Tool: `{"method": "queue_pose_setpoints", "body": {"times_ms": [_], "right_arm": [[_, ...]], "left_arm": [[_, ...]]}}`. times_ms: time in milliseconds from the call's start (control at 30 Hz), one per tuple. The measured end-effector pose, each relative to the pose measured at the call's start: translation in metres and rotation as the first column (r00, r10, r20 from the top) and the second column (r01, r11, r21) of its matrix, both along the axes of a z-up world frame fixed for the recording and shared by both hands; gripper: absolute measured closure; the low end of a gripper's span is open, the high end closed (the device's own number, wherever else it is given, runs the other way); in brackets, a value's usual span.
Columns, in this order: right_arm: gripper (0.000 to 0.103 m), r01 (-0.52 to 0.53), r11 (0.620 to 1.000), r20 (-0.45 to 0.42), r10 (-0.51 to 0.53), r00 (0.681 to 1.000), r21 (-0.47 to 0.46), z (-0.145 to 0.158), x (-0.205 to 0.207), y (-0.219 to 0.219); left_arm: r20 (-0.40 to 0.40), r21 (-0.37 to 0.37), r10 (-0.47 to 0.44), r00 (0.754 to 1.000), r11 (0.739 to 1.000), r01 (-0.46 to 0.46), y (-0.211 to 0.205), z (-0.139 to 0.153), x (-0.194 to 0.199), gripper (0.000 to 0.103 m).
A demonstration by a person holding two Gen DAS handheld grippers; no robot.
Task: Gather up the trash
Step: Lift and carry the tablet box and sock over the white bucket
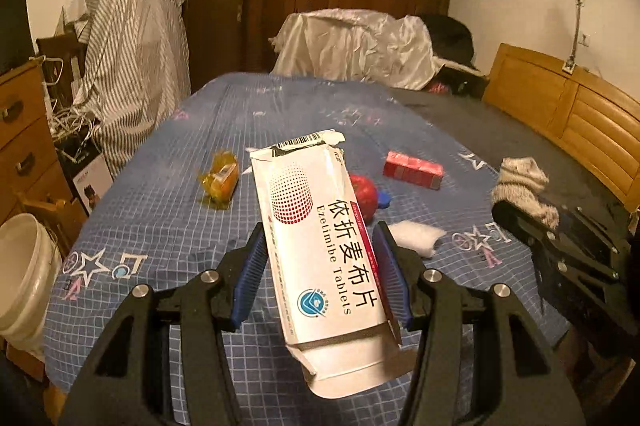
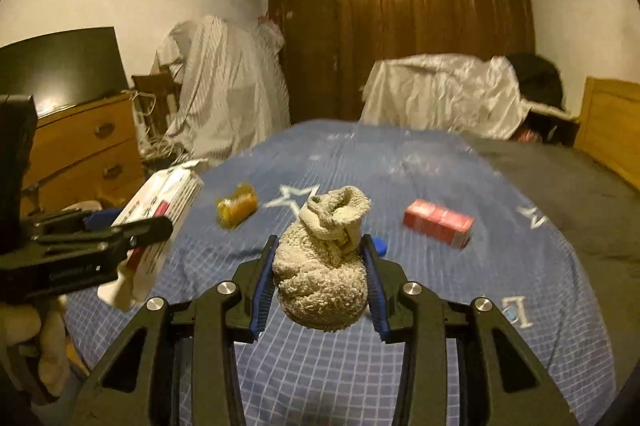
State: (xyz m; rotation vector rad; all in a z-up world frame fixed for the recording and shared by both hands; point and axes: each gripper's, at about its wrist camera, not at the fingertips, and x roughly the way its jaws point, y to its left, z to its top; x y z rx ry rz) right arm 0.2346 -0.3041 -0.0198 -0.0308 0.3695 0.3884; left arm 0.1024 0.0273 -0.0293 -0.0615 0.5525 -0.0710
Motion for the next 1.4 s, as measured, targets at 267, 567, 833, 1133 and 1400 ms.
{"method": "queue_pose_setpoints", "body": {"times_ms": [267, 567, 833, 1133, 1400], "right_arm": [[0.062, 0.059, 0.998, 0.064, -0.059, 0.996, 0.009, 0.021, -0.029, -0.016], [0.062, 0.071, 0.997, 0.088, -0.073, 0.993, 0.028, 0.028, -0.047, -0.031], [0.061, 0.045, 0.999, 0.084, -0.047, 0.995, 0.031, 0.038, -0.048, -0.025], [0.061, -0.098, 0.995, 0.089, 0.094, 0.992, 0.034, 0.058, -0.026, 0.030], [0.061, -0.239, 0.970, 0.098, 0.235, 0.967, 0.032, 0.080, -0.018, 0.122]], "left_arm": [[0.078, 0.027, -0.037, 0.996, 0.999, 0.035, -0.017, 0.011, -0.017, 0.052], [0.134, 0.056, -0.063, 0.989, 0.997, 0.056, -0.032, 0.019, -0.029, 0.052], [0.138, 0.059, -0.054, 0.989, 0.997, 0.046, -0.025, 0.020, -0.031, 0.052], [0.149, 0.056, 0.063, 0.987, 0.996, -0.072, 0.033, 0.033, -0.037, 0.052], [0.167, 0.046, 0.200, 0.965, 0.976, -0.211, 0.102, 0.051, -0.050, 0.052]]}}
